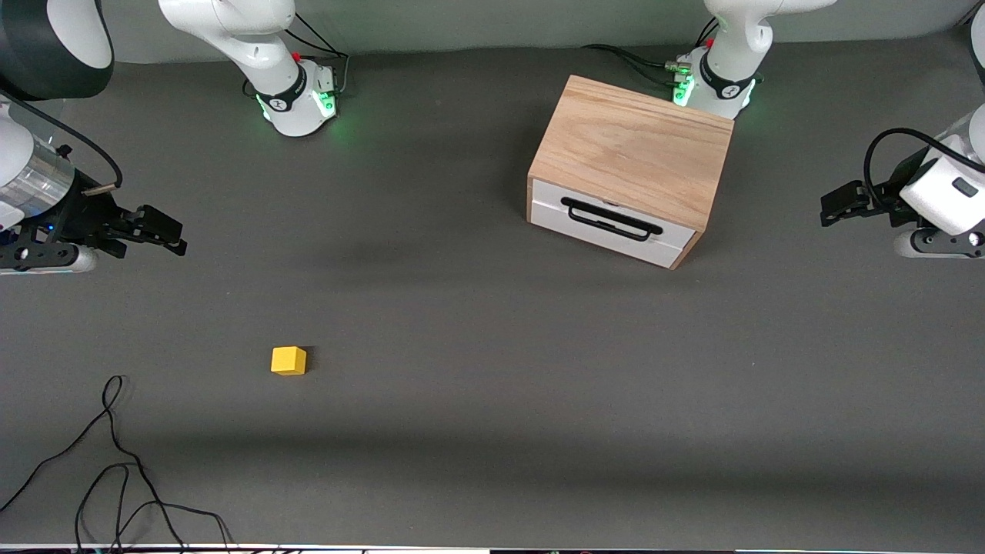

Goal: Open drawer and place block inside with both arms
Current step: 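Move the right gripper toward the yellow cube while the left gripper approaches the drawer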

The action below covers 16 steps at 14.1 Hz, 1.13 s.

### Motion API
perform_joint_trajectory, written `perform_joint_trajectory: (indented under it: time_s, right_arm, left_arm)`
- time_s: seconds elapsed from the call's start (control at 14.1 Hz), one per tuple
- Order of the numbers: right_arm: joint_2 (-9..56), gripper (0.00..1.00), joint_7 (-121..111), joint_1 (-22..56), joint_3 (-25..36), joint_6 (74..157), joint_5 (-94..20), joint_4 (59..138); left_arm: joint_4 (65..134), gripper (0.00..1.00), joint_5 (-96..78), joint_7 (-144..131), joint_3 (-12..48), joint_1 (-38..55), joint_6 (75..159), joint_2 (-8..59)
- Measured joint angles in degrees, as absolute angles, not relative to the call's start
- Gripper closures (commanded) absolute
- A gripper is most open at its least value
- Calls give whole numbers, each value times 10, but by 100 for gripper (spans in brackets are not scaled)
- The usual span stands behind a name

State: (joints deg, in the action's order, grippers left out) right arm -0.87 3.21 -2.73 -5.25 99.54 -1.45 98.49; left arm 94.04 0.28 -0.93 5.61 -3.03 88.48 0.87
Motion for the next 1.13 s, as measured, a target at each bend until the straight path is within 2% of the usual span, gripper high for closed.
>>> perform_joint_trajectory:
  time_s: [0.78,1.13]
  right_arm:
    - [2,0,26,-28,-50,996,-14,981]
    - [43,0,20,-28,-49,1032,-8,982]
  left_arm:
    - [940,0,3,-9,56,-30,885,9]
    - [936,0,2,-10,74,-23,880,9]
